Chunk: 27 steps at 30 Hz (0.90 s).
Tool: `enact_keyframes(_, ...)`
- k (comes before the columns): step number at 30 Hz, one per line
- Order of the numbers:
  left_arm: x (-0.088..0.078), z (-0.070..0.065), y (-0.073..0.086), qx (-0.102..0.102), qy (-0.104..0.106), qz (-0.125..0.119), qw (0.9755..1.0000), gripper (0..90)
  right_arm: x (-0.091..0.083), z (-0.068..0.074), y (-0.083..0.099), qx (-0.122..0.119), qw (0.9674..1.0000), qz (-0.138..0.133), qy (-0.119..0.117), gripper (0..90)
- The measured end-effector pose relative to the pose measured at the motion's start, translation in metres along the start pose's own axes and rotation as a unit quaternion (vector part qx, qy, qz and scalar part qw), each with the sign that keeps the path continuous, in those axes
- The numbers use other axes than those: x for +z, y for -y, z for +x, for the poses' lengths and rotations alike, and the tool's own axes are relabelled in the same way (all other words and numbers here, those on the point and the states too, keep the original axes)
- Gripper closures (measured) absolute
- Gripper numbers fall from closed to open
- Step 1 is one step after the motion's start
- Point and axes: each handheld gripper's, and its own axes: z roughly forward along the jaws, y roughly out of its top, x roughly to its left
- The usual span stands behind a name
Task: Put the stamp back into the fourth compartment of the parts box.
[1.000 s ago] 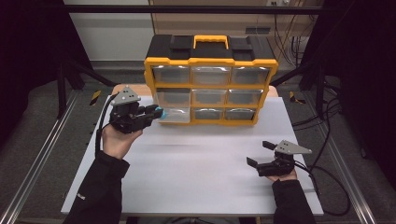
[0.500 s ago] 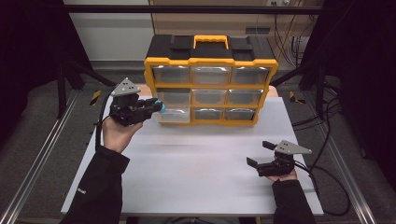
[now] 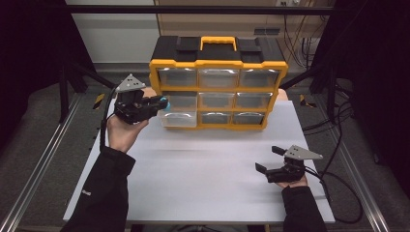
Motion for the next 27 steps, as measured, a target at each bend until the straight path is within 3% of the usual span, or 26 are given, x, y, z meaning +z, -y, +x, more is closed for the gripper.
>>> enact_keyframes(27,0.029,0.015,0.0,-0.015,-0.016,0.012,0.9997,71.9,0.0,0.0,0.0,0.0,1.0,0.0,-0.001,0.5)
